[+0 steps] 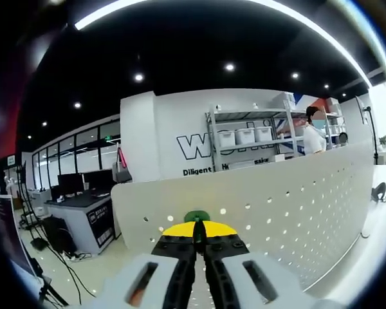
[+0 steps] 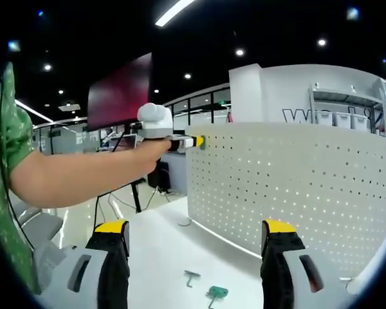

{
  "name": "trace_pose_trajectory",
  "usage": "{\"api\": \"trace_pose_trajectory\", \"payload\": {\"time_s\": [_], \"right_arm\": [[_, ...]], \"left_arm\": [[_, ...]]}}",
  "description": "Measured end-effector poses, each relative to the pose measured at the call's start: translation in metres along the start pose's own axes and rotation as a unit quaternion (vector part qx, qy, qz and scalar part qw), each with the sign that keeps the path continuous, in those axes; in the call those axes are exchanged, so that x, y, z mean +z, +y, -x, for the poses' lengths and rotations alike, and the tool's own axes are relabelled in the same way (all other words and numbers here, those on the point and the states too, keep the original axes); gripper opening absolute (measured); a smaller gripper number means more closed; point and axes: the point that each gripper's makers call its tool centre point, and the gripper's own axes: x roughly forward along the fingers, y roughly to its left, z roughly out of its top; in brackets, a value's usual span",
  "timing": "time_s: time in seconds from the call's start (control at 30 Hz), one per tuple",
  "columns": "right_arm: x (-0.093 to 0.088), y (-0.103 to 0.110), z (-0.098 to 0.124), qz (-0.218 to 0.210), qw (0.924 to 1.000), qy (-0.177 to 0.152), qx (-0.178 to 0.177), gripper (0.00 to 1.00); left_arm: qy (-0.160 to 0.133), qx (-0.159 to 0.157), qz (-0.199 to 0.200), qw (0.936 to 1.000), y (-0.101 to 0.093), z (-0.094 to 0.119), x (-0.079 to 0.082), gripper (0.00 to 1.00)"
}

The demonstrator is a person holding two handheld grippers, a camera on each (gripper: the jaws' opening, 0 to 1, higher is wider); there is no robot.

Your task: Insert the hook assembly into the mounting plate slot until the hook locks in place.

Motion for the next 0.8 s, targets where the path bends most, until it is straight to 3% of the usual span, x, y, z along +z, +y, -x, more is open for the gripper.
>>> {"api": "trace_pose_trajectory", "payload": {"time_s": [0.43, 0.8], "right_arm": [[0.0020, 0.0009, -0.0016, 0.001, 1.0000, -0.002, 0.001, 0.86], [0.0009, -0.0003, -0.0005, 0.003, 1.0000, 0.000, -0.001, 0.86]], "left_arm": [[0.000, -0.002, -0.010, 1.0000, -0.0003, 0.0014, 0.0001, 0.03], [0.004, 0.000, 0.004, 1.0000, 0.0036, 0.0020, -0.0011, 0.11]]}}
